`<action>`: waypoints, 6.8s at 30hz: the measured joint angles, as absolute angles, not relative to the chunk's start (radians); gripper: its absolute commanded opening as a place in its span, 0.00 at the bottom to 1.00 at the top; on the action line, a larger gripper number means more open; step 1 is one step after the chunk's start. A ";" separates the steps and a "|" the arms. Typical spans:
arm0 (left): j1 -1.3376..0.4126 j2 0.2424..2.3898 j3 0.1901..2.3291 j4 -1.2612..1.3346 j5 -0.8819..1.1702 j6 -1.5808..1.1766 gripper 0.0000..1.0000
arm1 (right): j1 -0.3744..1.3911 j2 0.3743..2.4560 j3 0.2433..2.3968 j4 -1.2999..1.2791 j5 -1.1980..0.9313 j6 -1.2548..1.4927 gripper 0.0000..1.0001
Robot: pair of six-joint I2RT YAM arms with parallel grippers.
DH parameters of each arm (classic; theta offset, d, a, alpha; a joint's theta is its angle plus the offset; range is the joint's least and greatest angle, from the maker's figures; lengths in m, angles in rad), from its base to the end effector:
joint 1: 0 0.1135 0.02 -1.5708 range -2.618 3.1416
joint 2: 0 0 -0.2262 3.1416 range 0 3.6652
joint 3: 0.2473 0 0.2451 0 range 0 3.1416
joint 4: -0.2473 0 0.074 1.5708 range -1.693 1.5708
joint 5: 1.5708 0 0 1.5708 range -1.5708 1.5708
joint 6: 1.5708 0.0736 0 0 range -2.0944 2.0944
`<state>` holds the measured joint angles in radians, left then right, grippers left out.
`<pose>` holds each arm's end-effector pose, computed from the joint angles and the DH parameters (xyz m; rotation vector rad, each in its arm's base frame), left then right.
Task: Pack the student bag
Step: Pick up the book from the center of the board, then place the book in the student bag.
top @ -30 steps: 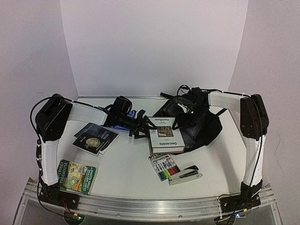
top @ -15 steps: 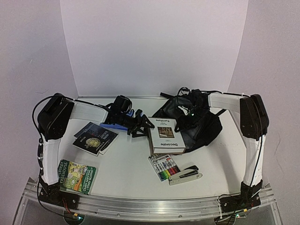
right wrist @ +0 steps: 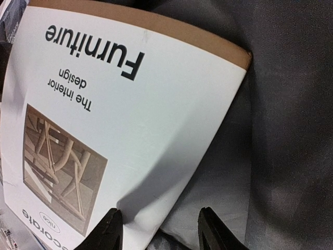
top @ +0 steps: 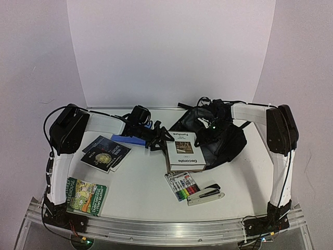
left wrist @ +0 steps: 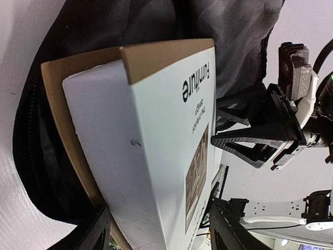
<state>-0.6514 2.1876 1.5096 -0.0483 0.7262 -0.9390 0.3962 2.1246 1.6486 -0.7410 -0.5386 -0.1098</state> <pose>0.3441 -0.3238 0.1100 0.0671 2.6547 -1.5361 0.3777 0.1989 0.1216 -0.8216 2.6345 0.8233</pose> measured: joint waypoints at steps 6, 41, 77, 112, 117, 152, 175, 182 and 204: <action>-0.651 2.166 1.483 -0.064 0.691 -0.934 0.65 | 0.396 2.125 1.646 -0.739 -0.534 -0.116 0.48; -0.647 2.290 1.605 -0.026 0.820 -0.986 0.51 | 0.392 2.125 1.651 -0.753 -0.542 -0.105 0.52; -0.623 2.164 1.465 0.098 0.820 -1.071 0.12 | 0.511 1.967 1.666 -0.617 -0.027 -0.201 0.74; -0.623 2.140 1.462 0.045 0.847 -1.059 0.11 | 0.524 2.031 1.696 -0.630 0.135 -0.188 0.00; -0.623 2.202 1.569 0.057 0.861 -1.073 0.11 | 0.508 2.004 1.736 -0.671 0.056 -0.154 0.00; -0.655 2.599 2.115 0.033 0.760 -1.171 0.15 | 0.510 2.001 1.875 -0.735 -0.284 -0.101 0.00; -0.649 2.474 1.874 0.002 0.668 -1.096 0.77 | 0.487 2.044 1.910 -0.746 -0.453 -0.018 0.00; -0.645 2.323 1.751 -0.067 0.587 -1.043 0.62 | 0.482 2.044 1.887 -0.731 -0.478 -0.021 0.00; -0.689 2.631 2.077 0.135 0.691 -1.079 0.51 | 0.478 2.086 1.904 -0.719 -0.544 0.009 0.00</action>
<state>-0.6888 2.6308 2.0773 0.1351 0.6913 -1.0794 0.4783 2.0864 1.9038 -0.7185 -0.5442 0.0090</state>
